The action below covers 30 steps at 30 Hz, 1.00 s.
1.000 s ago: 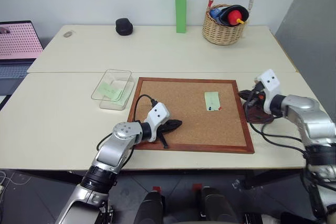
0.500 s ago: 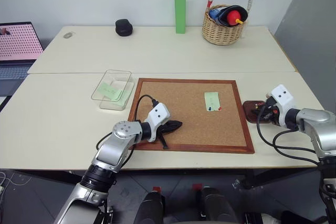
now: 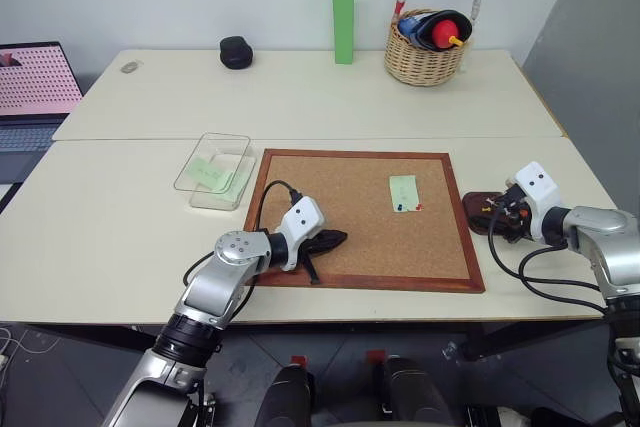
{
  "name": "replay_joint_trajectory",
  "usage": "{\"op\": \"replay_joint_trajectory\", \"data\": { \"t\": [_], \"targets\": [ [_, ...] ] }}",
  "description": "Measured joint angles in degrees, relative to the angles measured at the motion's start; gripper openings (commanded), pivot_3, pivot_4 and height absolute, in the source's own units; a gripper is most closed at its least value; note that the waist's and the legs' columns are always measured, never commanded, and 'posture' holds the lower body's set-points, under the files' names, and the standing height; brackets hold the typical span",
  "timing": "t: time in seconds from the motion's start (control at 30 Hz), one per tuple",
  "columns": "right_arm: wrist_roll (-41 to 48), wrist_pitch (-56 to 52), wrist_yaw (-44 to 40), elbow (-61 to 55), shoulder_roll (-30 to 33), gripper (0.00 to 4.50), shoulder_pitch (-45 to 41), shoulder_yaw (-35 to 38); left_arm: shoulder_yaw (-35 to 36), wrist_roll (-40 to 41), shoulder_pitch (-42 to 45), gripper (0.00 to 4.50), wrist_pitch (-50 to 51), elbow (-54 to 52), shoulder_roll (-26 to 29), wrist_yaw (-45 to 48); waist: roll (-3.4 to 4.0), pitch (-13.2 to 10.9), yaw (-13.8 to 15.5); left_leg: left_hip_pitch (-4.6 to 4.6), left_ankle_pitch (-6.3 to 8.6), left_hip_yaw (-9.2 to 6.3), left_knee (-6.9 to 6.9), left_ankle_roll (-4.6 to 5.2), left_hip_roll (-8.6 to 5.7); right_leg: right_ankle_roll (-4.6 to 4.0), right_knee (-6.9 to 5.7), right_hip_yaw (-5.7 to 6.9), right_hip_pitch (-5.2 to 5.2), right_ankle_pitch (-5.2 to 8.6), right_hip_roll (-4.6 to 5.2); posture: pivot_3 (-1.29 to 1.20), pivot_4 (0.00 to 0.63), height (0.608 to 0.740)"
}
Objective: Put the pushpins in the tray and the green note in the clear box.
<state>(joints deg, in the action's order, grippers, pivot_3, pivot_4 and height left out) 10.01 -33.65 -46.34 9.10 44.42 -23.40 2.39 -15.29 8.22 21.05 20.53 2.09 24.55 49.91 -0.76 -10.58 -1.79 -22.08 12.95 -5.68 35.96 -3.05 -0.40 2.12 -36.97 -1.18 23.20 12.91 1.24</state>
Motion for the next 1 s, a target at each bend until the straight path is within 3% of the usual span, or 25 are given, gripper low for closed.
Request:
{"op": "replay_joint_trajectory", "data": {
  "t": [0.27, 0.67, 1.0],
  "targets": [
    [7.2, 0.4, -3.6, -5.6, -4.3, 4.27, -1.2, 2.0, -0.1, -0.2, 0.2, 0.00, -1.0, 0.6, 0.3, 0.4, 0.00, 0.0, 0.0, 0.01, 0.00, -0.03, 0.00, 0.00, 0.03, 0.01, -0.01, 0.03, 0.00, 0.00, -0.03, 0.00, 0.150, 0.740],
    [4.3, 8.0, 1.7, -0.2, -14.2, 4.27, -1.8, -2.3, -0.5, -0.6, 0.6, 0.00, -1.2, 0.8, 0.4, 0.7, 0.01, 0.0, 0.0, 0.01, 0.00, -0.03, -0.01, 0.00, 0.02, 0.01, 0.00, 0.02, -0.01, -0.01, -0.02, 0.00, 0.150, 0.740],
    [2.4, 11.9, 2.6, 3.4, -15.8, 2.36, -2.1, -3.7, -0.5, -0.6, 0.5, 0.00, -1.2, 0.6, 0.5, 0.7, 0.02, 0.0, 0.0, 0.03, 0.00, -0.03, -0.02, 0.00, 0.02, 0.00, -0.02, 0.02, -0.01, 0.00, -0.03, 0.00, 0.150, 0.740]
  ]
}}
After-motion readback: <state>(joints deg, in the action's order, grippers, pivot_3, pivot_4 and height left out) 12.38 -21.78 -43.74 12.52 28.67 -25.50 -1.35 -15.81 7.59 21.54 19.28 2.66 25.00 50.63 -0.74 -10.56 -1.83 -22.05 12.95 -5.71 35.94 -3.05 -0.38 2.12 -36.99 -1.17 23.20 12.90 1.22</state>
